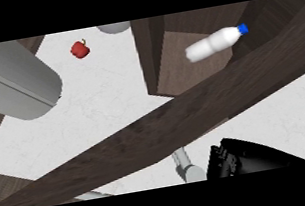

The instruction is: Pick up the bottled water, place it into the cabinet and close the cabinet

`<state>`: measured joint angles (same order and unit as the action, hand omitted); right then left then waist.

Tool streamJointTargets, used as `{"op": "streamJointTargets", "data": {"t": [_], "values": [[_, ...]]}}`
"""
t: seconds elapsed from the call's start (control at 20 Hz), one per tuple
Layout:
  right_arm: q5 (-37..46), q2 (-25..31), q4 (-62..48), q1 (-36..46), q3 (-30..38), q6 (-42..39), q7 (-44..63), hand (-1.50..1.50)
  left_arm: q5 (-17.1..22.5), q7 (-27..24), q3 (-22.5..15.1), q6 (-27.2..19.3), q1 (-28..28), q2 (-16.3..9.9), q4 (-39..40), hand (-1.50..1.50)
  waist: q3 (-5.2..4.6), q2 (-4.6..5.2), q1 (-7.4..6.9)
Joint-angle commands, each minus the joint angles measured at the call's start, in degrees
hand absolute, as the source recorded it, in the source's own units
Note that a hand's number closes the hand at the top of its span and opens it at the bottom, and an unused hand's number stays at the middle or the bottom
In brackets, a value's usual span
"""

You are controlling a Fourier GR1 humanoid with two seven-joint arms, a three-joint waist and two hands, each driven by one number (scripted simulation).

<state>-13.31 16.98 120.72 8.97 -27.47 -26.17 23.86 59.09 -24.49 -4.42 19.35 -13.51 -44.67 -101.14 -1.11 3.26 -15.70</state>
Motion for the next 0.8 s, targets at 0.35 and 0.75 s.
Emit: {"op": "streamJointTargets", "data": {"t": [0.35, 0.75], "values": [[6.4, -15.6, -25.4, 25.4, 7.2, 14.5, 7.8, 1.5, 0.5, -0.1, 1.1, 1.0, -0.3, 0.0, 3.1, -1.5, 0.54, -0.68, 2.12], [8.4, -16.9, -44.7, 41.8, 14.9, 27.7, 4.6, 1.5, 0.8, -1.0, 1.5, 1.8, -2.1, 1.1, 3.7, -1.5, 0.81, -0.86, 3.54]]}}
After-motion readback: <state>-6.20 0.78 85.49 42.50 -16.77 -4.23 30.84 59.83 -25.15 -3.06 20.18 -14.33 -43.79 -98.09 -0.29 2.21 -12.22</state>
